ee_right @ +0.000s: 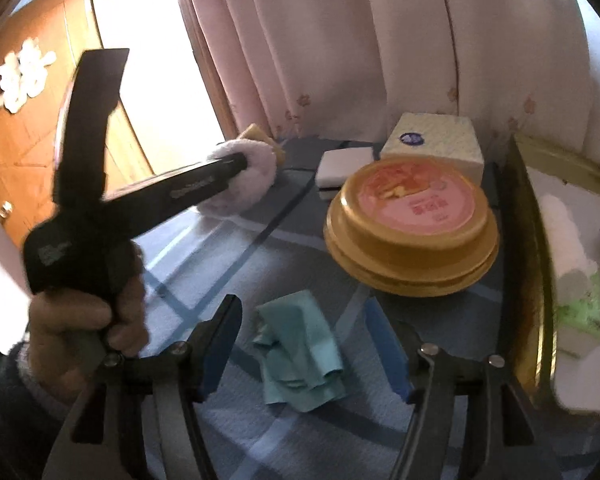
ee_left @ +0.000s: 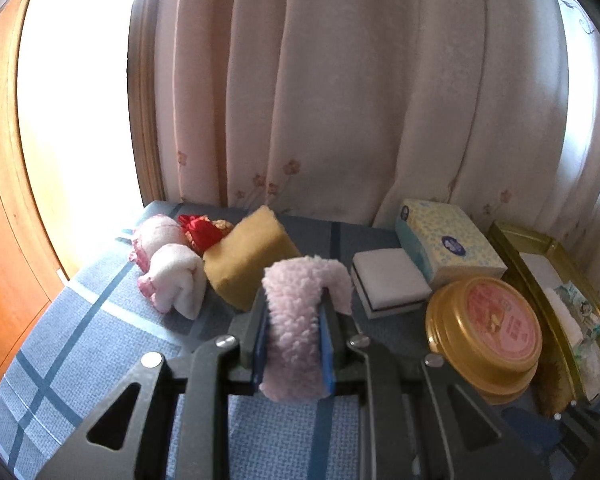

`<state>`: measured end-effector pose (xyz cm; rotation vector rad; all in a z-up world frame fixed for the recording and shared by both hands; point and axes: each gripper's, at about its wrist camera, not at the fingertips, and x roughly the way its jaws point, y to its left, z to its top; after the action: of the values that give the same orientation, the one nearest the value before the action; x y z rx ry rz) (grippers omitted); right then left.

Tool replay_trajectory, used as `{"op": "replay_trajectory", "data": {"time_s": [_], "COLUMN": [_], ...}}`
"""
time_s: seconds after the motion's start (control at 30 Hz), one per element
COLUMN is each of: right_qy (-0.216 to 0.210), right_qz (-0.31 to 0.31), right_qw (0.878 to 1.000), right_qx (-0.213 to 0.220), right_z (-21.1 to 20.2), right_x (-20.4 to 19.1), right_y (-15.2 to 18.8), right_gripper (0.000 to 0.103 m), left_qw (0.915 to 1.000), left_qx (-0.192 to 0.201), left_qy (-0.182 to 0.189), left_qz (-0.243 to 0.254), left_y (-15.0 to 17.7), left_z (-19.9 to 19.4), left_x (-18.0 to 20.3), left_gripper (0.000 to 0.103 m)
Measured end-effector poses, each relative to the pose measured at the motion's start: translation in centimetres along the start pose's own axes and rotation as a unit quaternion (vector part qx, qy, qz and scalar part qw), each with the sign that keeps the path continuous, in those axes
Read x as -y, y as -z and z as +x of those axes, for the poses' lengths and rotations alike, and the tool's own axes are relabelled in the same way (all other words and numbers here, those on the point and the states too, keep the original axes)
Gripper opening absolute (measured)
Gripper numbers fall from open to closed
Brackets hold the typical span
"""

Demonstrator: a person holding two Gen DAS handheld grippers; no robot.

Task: Organize soft objects

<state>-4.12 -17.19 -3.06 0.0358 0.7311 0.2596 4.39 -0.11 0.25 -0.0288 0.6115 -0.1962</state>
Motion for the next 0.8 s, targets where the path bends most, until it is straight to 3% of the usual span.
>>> {"op": "replay_trajectory", "data": {"time_s": [0.07, 0.17, 0.23, 0.3, 0.4, 0.57, 0.8], "right_qy": [0.013, 0.012, 0.003, -0.007, -0.006, -0.022, 0.073], "right_qz": [-0.022, -0.038, -0.024, -0.02, -0.015, 0.029, 0.049], "right_qw": [1.0, 0.998, 0.998, 0.998, 0.999, 0.997, 0.974], "right_qx": [-0.012, -0.045, -0.051, -0.052, -0.031, 0.074, 0.21], "right_z": [0.6, 1.8, 1.6, 1.2, -0.1, -5.1, -12.4], "right_x": [-0.4, -0.7, -0.3, 0.0, 0.6, 3.1, 6.9], "right_y": [0.0, 0.5, 0.6, 0.5, 0.9, 0.6, 0.4], "right_gripper": [0.065, 0.035, 0.02, 0.012, 0.01, 0.01, 0.01], "left_qw": [1.0, 1.0, 1.0, 0.9999, 0.9997, 0.9977, 0.9949], "left_qx": [0.0, 0.002, 0.005, 0.009, 0.015, 0.053, 0.096], "left_qy": [0.001, 0.001, 0.0, -0.002, -0.009, -0.037, -0.022], "left_qz": [-0.002, -0.001, 0.004, 0.011, 0.018, 0.022, 0.018], "left_y": [0.0, 0.0, 0.1, 0.1, 0.2, 0.4, 0.9], "left_z": [-0.1, -0.1, -0.2, -0.4, -0.6, -2.2, -4.5], "left_x": [0.0, -0.1, 0.1, 0.4, 0.7, 1.0, 3.4], "left_gripper": [0.02, 0.02, 0.02, 0.02, 0.02, 0.02, 0.02]}}
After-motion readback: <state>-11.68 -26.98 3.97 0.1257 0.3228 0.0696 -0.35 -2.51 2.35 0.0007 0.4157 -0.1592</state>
